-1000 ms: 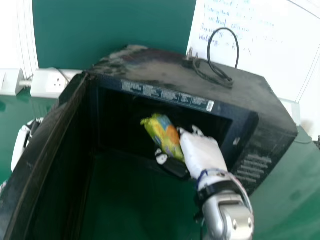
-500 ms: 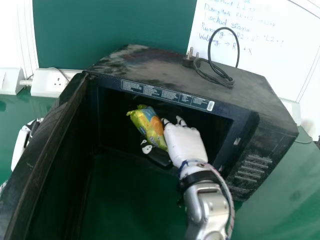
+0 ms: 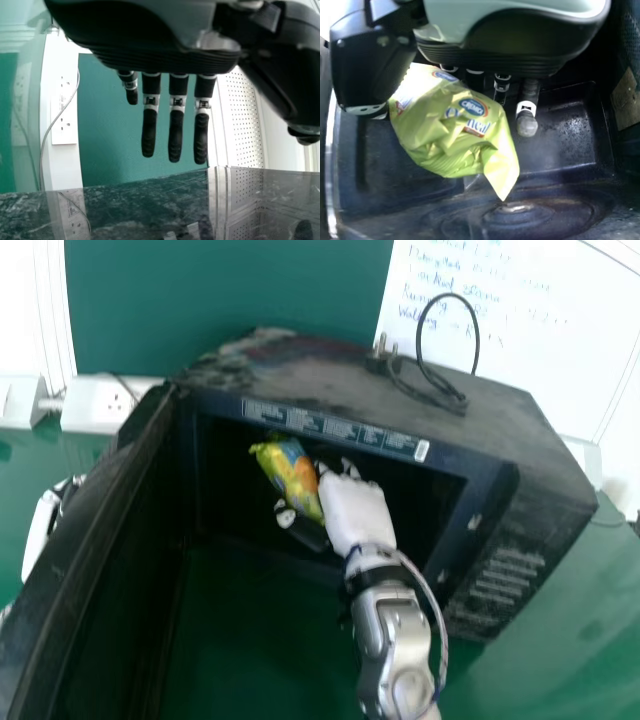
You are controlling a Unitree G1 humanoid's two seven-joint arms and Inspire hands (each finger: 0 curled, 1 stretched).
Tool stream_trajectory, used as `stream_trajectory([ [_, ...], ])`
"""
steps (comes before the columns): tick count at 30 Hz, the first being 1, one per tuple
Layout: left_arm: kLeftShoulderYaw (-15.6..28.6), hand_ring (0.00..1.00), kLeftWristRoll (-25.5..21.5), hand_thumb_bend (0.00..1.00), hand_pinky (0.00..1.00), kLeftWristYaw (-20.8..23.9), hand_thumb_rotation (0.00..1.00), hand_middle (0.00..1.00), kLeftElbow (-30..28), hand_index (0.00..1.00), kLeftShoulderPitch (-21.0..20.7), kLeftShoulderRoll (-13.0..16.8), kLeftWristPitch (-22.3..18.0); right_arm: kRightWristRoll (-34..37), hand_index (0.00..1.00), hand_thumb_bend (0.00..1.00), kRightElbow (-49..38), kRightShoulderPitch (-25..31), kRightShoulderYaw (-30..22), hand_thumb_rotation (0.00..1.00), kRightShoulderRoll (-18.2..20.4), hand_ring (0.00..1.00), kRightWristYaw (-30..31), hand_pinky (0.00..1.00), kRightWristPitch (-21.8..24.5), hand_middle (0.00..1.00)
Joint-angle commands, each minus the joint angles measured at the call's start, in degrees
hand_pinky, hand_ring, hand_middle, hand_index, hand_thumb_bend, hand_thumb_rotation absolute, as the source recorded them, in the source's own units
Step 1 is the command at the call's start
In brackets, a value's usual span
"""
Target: Put biscuit inside oven
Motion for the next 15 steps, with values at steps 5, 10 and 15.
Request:
stream_trajectory([
  [5, -0.4, 0.54, -0.4, 0.51, 0.51, 0.0, 0.07, 0.58, -0.4, 0.49, 0.9, -0.3, -0.2, 3.8, 0.48, 0.53, 9.5, -5.8, 1.8, 0.0, -2.8, 0.14, -9.1, 0.08, -0.7, 0.47],
  [10, -0.4, 0.54, -0.6, 0.51, 0.51, 0.1, 0.07, 0.57, -0.9, 0.49, 1.1, -0.4, 0.5, 6.2, 0.48, 0.53, 17.2, -9.9, 3.5, 0.0, -4.2, 0.14, -13.0, 0.08, -0.2, 0.47],
  [15, -0.4, 0.54, -0.6, 0.51, 0.5, 0.1, 0.07, 0.57, -0.8, 0.49, 1.1, -0.5, 0.3, 8.5, 0.48, 0.53, 22.9, -12.5, 5.3, 0.0, -5.2, 0.14, -16.8, 0.08, -0.8, 0.47],
])
